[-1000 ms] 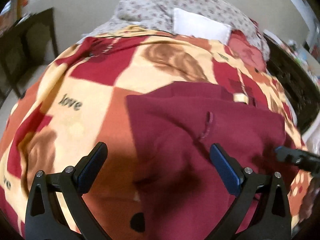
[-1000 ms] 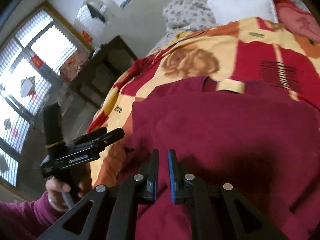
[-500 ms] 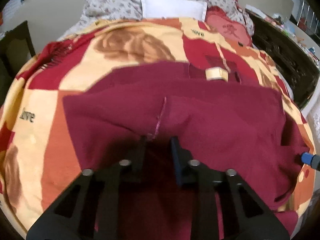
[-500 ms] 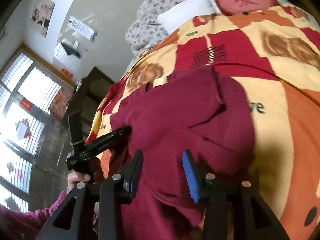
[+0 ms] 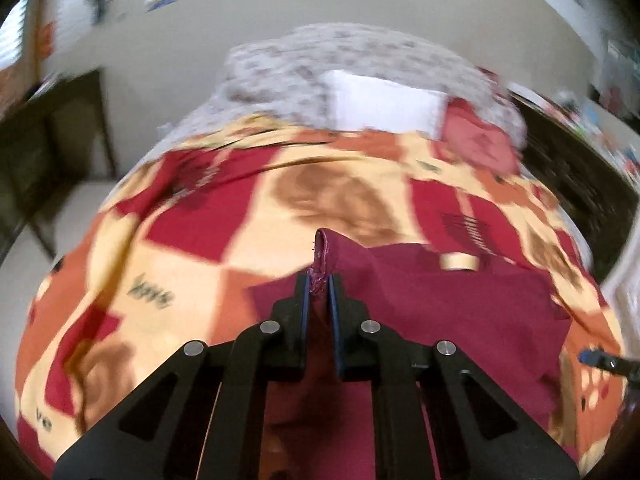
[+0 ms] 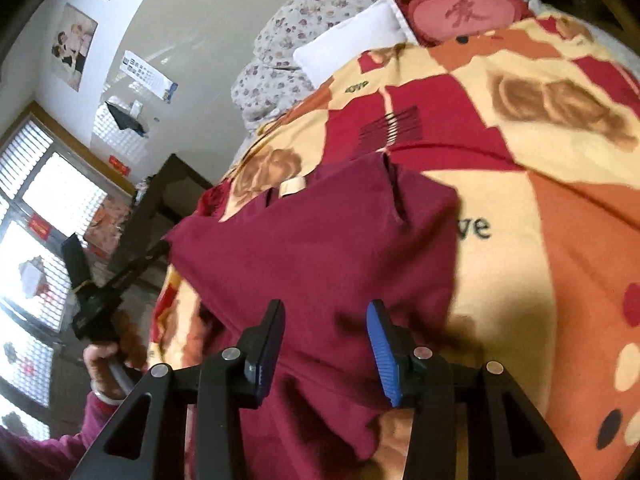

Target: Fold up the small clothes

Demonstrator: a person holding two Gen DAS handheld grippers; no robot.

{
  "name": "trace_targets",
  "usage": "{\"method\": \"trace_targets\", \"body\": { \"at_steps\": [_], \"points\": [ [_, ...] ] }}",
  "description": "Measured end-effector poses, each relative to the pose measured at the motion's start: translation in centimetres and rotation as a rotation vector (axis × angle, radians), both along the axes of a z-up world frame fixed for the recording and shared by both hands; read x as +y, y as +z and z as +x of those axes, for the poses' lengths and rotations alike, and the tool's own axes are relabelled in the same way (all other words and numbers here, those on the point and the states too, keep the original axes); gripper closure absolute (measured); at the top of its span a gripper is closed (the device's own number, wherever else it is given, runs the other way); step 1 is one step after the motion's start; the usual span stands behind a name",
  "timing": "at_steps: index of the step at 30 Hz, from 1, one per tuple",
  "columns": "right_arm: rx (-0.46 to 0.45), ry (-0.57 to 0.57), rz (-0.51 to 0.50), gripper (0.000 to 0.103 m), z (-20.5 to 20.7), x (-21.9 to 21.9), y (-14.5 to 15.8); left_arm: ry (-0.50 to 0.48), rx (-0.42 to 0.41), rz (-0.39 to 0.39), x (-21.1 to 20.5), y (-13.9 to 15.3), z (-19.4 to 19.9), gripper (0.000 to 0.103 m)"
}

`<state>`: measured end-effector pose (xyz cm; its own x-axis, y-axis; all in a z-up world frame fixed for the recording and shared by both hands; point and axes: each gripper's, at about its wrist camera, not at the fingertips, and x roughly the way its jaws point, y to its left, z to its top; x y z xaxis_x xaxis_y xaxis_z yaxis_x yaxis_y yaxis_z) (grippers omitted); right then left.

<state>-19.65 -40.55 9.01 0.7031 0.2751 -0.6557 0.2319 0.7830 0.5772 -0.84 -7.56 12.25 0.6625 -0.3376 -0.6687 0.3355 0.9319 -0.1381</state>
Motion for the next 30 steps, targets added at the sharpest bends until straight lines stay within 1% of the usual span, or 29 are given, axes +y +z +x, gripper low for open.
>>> {"method": "trace_targets", "body": {
  "at_steps": [2, 4, 7, 9, 12, 14, 16, 18, 20, 22, 23, 24, 25, 26, 28, 29, 30],
  "points": [
    [0.021, -0.02, -0.005, 0.062, 0.4, -0.4, -0.4, 0.048, 0.04, 0.012, 1.4, -1.4, 0.7, 0.095],
    [0.037, -0.034, -0.01, 0.062, 1.0, -0.8, -0.9, 0.054, 0.087, 0.021, 1.9, -3.3, 0.7, 0.095],
    [0.044, -0.054, -0.044, 0.062, 2.3, -0.8, -1.2, 0.042, 0.08, 0.05, 1.3, -4.4, -0.3, 0.095],
    [0.077, -0.072, -0.12, 0.062, 3.9, -0.7, -1.4, 0.032, 0.074, 0.049, 0.8, -4.5, -0.9, 0.095],
    [0.122, -0.092, -0.185, 0.062, 6.6, -1.4, -2.5, 0.018, 0.082, 0.056, 0.1, -4.6, -0.8, 0.095],
    [0.175, -0.094, -0.264, 0.063, 8.6, -2.0, -3.6, 0.021, 0.088, 0.063, -0.1, -4.8, -0.8, 0.095],
    [0.176, -0.1, -0.25, 0.063, 9.6, -2.8, -4.2, 0.021, 0.103, 0.089, -0.3, -5.3, -0.9, 0.095],
    [0.171, -0.102, -0.239, 0.063, 9.2, -3.0, -3.3, 0.012, 0.114, 0.111, -0.4, -5.7, -1.2, 0.095],
    [0.157, -0.101, -0.233, 0.062, 7.6, -2.8, -2.0, 0.005, 0.124, 0.113, -0.1, -6.0, -1.5, 0.095],
    [0.141, -0.074, -0.193, 0.062, 5.8, -2.1, -1.2, 0.006, 0.137, 0.106, 0.1, -6.3, -1.7, 0.095],
    [0.136, -0.049, -0.15, 0.062, 4.5, -1.7, -1.1, 0.008, 0.144, 0.098, 0.2, -6.3, -1.7, 0.095],
    [0.142, -0.037, -0.119, 0.061, 3.7, -1.3, -1.4, 0.008, 0.15, 0.085, 0.4, -6.4, -1.7, 0.095],
    [0.151, -0.033, -0.101, 0.057, 3.2, -0.9, -1.8, 0.012, 0.153, 0.076, 0.5, -6.5, -1.8, 0.095],
    [0.177, -0.032, -0.072, 0.055, 2.9, -0.5, -2.8, 0.018, 0.157, 0.071, 0.5, -6.5, -1.8, 0.095],
    [0.201, -0.045, -0.037, 0.055, 2.9, -0.1, -4.5, 0.025, 0.18, 0.065, 0.3, -6.8, -1.9, 0.095],
    [0.198, -0.046, 0.003, 0.055, 3.3, 0.1, -5.6, 0.026, 0.186, 0.064, 0.2, -6.9, -2.0, 0.095],
    [0.169, -0.033, 0.02, 0.055, 3.5, 0.4, -6.0, 0.027, 0.184, 0.068, 0.0, -6.9, -2.3, 0.095]
  ]
}}
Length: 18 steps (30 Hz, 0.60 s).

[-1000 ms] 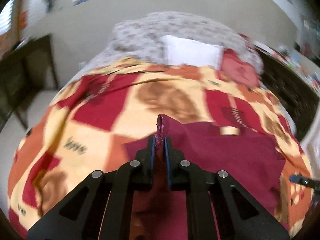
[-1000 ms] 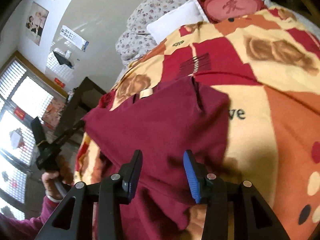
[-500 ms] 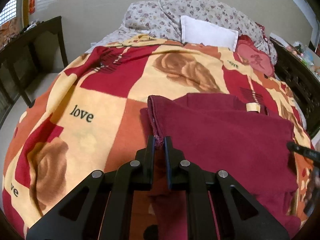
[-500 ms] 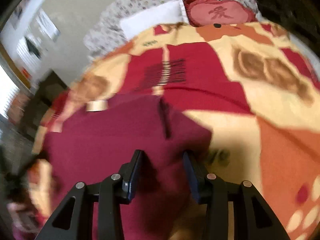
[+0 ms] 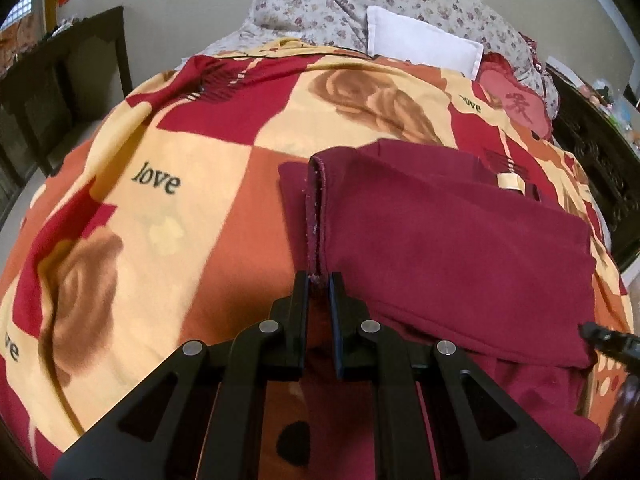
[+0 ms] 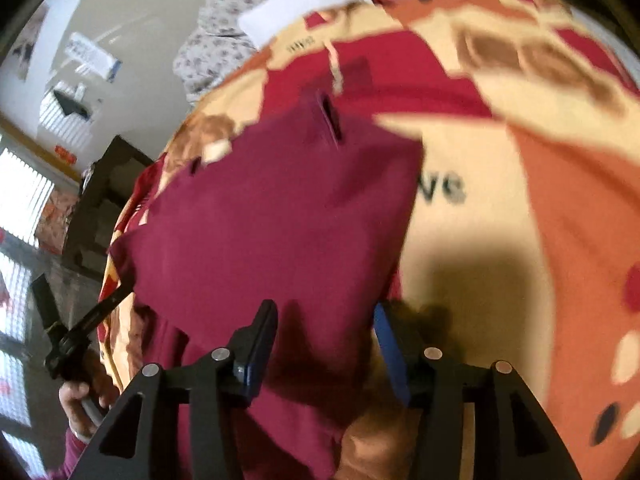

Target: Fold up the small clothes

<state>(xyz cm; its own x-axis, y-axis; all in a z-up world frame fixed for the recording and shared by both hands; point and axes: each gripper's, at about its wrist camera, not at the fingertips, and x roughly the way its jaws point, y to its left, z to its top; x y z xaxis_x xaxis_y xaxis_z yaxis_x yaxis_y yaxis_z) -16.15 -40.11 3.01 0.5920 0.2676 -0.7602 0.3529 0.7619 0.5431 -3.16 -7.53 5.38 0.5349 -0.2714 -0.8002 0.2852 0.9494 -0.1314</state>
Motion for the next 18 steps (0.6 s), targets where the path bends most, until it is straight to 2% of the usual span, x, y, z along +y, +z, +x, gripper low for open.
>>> {"method": "trace_targets", "body": {
  "at_steps": [1, 3, 5, 7, 9, 10, 11, 14, 15, 17, 18],
  "points": [
    [-0.02, 0.009, -0.018, 0.068, 0.2, 0.3, 0.0, -0.003, -0.001, 0.008, -0.1, 0.0, -0.3, 0.095],
    [-0.034, 0.016, -0.137, 0.091, 0.4, 0.6, 0.9, -0.02, 0.001, 0.017, 0.0, 0.3, -0.8, 0.095],
    [-0.057, -0.002, -0.141, 0.093, 0.1, -0.5, 2.1, -0.031, -0.004, 0.014, 0.3, 0.8, -1.0, 0.095],
    [-0.06, -0.021, -0.226, 0.094, -0.5, -1.5, 3.4, -0.038, -0.006, 0.0, 0.6, 1.3, -1.2, 0.095],
    [-0.025, -0.045, -0.318, 0.095, -0.7, -2.1, 3.5, -0.044, -0.006, -0.013, 0.5, 1.3, -1.5, 0.094],
    [0.006, -0.06, -0.353, 0.101, -0.6, -2.5, 3.1, -0.044, -0.01, -0.003, 0.2, 1.0, -1.7, 0.094],
    [0.031, -0.066, -0.359, 0.101, -0.5, -3.0, 2.6, -0.046, -0.009, 0.016, -0.1, 0.6, -1.8, 0.094],
    [0.021, -0.081, -0.289, 0.101, -1.1, -3.9, 2.2, -0.07, 0.023, 0.026, -0.7, -0.3, -2.3, 0.094],
    [-0.029, -0.078, -0.259, 0.101, -1.8, -3.7, 3.1, -0.078, 0.026, 0.021, -0.6, -0.3, -2.5, 0.094],
    [-0.044, -0.066, -0.246, 0.099, -2.6, -3.0, 4.1, -0.089, 0.019, 0.034, -0.5, -0.3, -2.9, 0.094],
    [-0.039, -0.046, -0.229, 0.095, -2.7, -2.5, 4.3, -0.098, 0.017, 0.043, -0.5, -0.2, -3.0, 0.094]
  ]
}}
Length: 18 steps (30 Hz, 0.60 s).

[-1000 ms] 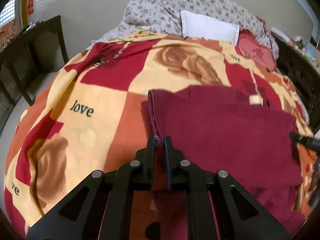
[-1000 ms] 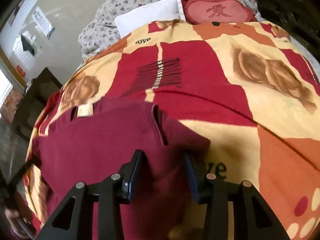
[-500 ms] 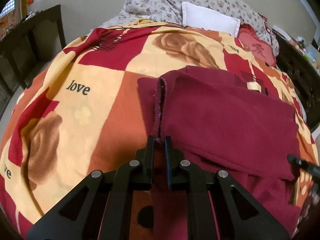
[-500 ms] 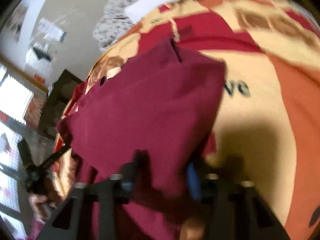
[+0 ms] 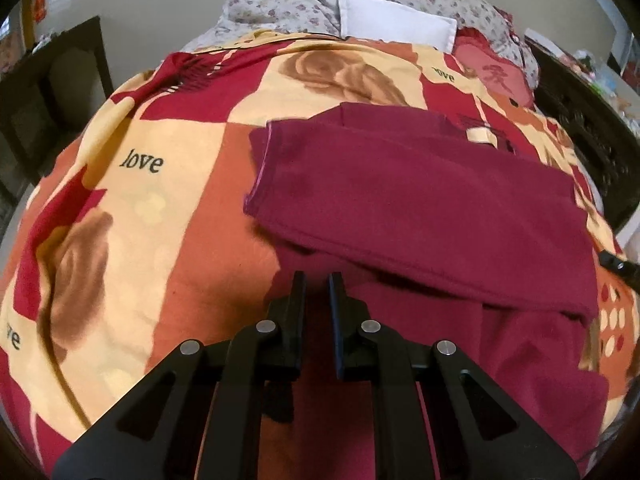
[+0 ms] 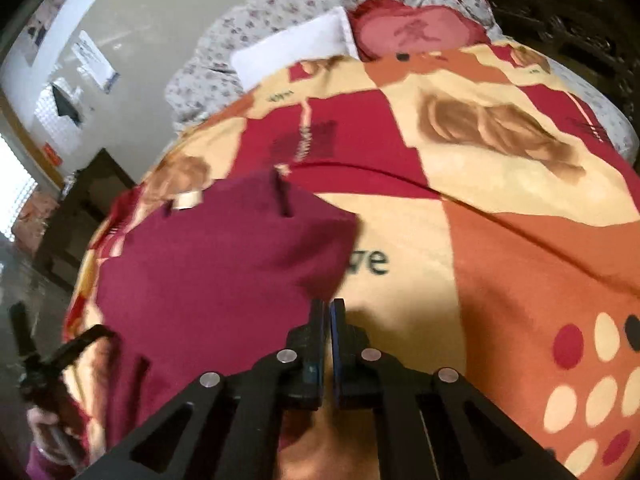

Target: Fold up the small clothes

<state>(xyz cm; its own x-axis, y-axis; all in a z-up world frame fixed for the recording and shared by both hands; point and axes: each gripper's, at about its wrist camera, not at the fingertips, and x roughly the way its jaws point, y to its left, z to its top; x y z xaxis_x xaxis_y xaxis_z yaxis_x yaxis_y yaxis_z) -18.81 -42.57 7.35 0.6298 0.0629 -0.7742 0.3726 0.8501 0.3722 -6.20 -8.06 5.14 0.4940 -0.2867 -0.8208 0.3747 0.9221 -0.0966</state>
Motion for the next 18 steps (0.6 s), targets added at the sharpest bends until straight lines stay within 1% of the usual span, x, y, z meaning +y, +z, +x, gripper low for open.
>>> {"method": "trace_targets", "body": {
  "at_steps": [1, 2, 3, 4, 5, 6, 7, 8, 9, 11, 14, 15, 16, 17, 18],
  "points": [
    [0.004, 0.015, 0.016, 0.083, 0.6, 0.7, 0.0, -0.013, 0.003, 0.004, 0.1, 0.0, -0.2, 0.094],
    [0.01, 0.041, 0.055, 0.072, 0.6, 1.5, -0.3, -0.022, 0.01, 0.002, 0.2, -0.1, -0.4, 0.094],
    [0.011, 0.05, 0.083, 0.049, 0.5, 2.1, -0.7, -0.028, 0.02, 0.0, 0.3, -0.2, -0.6, 0.094],
    [0.011, 0.055, 0.1, 0.04, 0.5, 2.4, -1.1, -0.03, 0.032, -0.002, 0.3, -0.3, -0.7, 0.094],
    [0.015, 0.056, 0.113, 0.04, 0.6, 2.8, -1.7, -0.029, 0.045, -0.004, 0.5, -0.5, -0.8, 0.094],
    [0.018, 0.053, 0.118, 0.04, 0.8, 3.0, -2.4, -0.023, 0.063, -0.011, 0.8, -0.8, -0.9, 0.094],
    [0.008, 0.054, 0.127, 0.051, 0.9, 3.0, -2.8, -0.018, 0.074, -0.014, 1.0, -1.0, -1.1, 0.094],
    [-0.011, 0.068, 0.142, 0.064, 1.2, 3.2, -3.3, -0.013, 0.085, -0.01, 1.3, -1.3, -1.2, 0.094],
    [-0.008, 0.065, 0.121, 0.089, 1.3, 3.3, -3.4, -0.013, 0.089, -0.001, 1.4, -1.4, -1.4, 0.094],
    [-0.015, 0.072, 0.065, 0.093, 1.3, 3.4, -2.8, -0.014, 0.088, 0.022, 1.9, -1.6, -1.7, 0.094],
    [0.009, 0.08, -0.09, 0.095, 1.0, 3.2, -1.1, -0.006, 0.077, 0.023, 3.2, -1.2, -2.4, 0.094],
    [0.01, 0.07, -0.109, 0.095, 0.8, 2.7, -0.9, 0.004, 0.074, 0.017, 3.7, -1.2, -2.7, 0.094],
    [0.02, 0.053, -0.126, 0.095, 0.7, 2.2, -1.0, 0.012, 0.078, 0.01, 4.0, -1.4, -2.9, 0.094],
    [0.051, 0.035, -0.148, 0.096, 0.9, 1.8, -1.6, 0.015, 0.09, 0.005, 4.2, -1.7, -3.1, 0.094],
    [0.078, 0.028, -0.143, 0.096, 1.2, 1.5, -2.5, 0.013, 0.101, 0.006, 4.3, -2.0, -3.4, 0.094]
  ]
}}
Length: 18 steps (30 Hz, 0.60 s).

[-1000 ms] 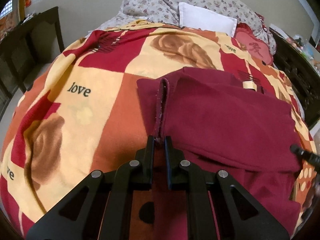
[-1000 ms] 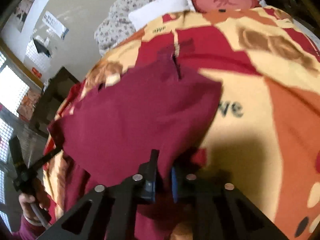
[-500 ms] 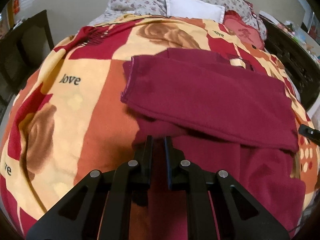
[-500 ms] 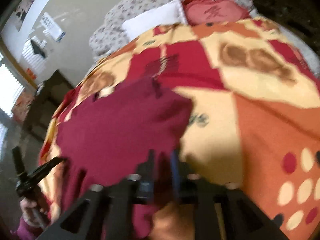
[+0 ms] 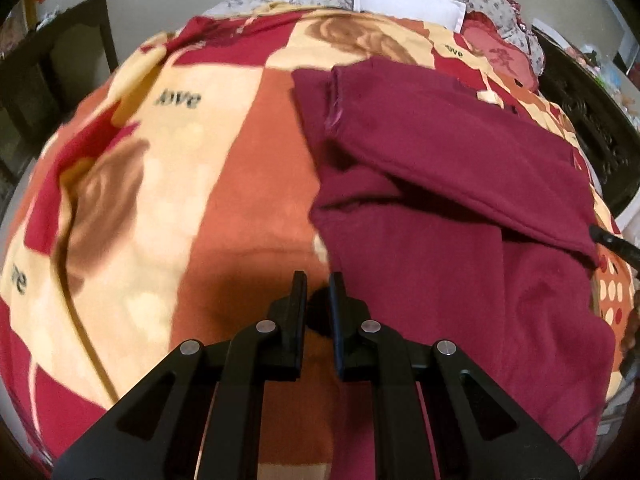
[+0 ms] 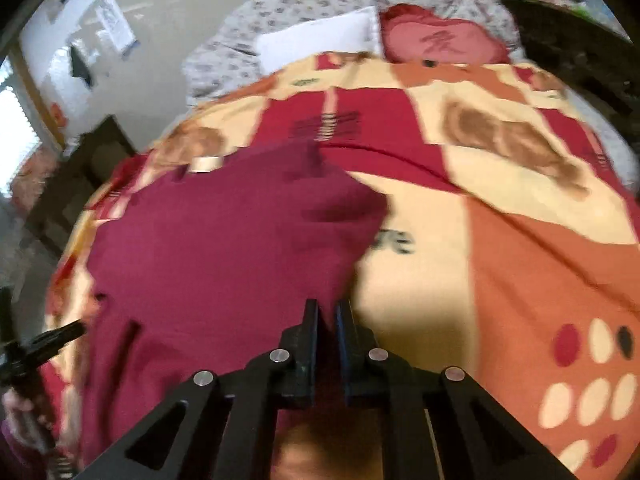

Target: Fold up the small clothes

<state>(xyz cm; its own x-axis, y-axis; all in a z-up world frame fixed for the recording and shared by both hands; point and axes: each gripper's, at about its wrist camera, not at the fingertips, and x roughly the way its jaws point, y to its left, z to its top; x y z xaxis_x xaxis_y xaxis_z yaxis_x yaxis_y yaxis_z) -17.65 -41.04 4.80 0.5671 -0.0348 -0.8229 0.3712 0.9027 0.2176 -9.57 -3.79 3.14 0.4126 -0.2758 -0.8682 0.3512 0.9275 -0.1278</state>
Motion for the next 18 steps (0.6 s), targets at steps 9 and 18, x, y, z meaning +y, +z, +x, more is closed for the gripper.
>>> {"method": "trace_targets", "body": {
  "at_steps": [9, 18],
  "points": [
    [-0.106, 0.014, 0.239, 0.075, -6.3, -0.1, 3.2, -0.058, 0.056, -0.029, 1.1, 0.3, -2.8, 0.094],
    [-0.057, 0.135, 0.378, 0.045, -15.1, 5.4, 2.2, -0.091, 0.128, -0.061, 3.7, 0.0, -8.0, 0.086]
  ]
}}
